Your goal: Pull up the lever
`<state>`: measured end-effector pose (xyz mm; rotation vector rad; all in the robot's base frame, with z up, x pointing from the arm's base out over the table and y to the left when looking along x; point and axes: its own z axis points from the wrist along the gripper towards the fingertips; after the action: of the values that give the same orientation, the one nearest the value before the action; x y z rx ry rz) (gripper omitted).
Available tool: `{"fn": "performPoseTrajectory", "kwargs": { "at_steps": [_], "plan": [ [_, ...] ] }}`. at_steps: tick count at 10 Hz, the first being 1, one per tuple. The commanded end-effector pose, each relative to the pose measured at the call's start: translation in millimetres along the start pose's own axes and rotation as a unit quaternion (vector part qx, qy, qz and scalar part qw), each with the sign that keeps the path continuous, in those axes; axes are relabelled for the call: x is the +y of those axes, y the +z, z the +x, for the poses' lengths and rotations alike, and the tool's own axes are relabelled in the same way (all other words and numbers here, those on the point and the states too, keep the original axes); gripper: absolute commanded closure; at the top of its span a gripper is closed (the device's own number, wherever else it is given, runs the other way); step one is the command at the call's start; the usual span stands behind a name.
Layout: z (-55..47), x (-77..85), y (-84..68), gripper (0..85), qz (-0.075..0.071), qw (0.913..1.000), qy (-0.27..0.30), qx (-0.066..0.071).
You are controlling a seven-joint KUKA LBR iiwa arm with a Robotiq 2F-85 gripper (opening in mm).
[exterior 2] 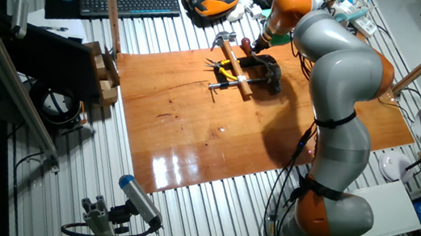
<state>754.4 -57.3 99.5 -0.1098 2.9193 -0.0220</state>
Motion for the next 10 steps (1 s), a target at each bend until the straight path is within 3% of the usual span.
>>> {"fn": "performPoseTrajectory", "kwargs": {
  "at_steps": [1, 6, 8, 10],
  "plan": [
    [-0.3, 0.5, 0.3, 85.0, 0.000, 1.0000, 0.001, -0.003],
    [-0.7, 1.1, -0.2, 85.0, 0.003, 1.0000, -0.001, -0.005],
    [-0.7, 1.1, -0.2, 85.0, -0.005, 0.9999, 0.010, 0.003],
    [-0.7, 1.1, -0.2, 85.0, -0.003, 0.9992, 0.036, 0.015]
  ]
}}
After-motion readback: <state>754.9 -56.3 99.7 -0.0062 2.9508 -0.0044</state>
